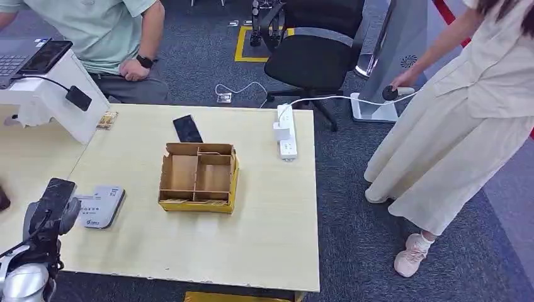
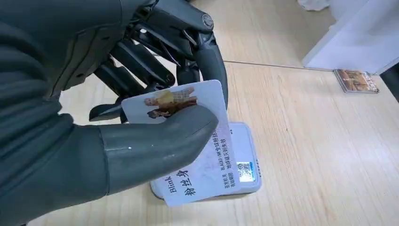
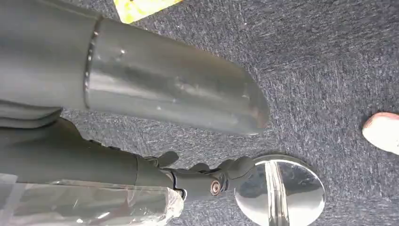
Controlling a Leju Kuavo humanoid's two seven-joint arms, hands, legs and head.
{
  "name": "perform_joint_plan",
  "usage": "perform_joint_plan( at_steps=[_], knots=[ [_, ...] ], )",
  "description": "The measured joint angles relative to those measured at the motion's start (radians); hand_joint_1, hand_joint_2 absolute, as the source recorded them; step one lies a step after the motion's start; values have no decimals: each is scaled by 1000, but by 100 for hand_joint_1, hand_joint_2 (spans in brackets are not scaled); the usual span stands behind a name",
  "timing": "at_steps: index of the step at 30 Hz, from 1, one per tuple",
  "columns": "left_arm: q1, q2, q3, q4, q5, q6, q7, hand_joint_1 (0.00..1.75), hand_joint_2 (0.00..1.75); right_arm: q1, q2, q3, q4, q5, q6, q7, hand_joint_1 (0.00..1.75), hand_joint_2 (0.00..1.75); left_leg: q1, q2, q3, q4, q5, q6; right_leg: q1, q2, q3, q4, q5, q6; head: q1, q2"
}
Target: Pass the card to the sensor for recognition and then transmit it.
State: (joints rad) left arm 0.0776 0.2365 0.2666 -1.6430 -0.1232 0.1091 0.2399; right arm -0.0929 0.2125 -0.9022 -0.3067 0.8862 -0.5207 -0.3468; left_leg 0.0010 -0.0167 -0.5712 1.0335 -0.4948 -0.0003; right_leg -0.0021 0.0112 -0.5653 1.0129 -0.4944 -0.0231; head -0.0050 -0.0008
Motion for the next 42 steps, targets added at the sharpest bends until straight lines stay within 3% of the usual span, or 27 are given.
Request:
perform_joint_plan(
  at_steps=[14,28,42],
  knots=[
    [41,-41,29,-47,-7,-39,-11,175,175,-6,-3,2,0,-10,3,0,0,0,0,0,0,0,0,0,0,0,0,0,0,0,0,0],
    [37,-48,29,-47,-32,-47,-10,175,175,-8,-3,7,0,-12,3,4,0,0,0,0,0,0,0,0,0,0,0,0,0,0,0,0],
    [-141,-37,-68,100,-83,-34,10,175,175,-15,-6,32,0,-8,2,17,0,0,0,0,1,0,1,0,0,0,0,0,1,0,1,0]
  ],
)
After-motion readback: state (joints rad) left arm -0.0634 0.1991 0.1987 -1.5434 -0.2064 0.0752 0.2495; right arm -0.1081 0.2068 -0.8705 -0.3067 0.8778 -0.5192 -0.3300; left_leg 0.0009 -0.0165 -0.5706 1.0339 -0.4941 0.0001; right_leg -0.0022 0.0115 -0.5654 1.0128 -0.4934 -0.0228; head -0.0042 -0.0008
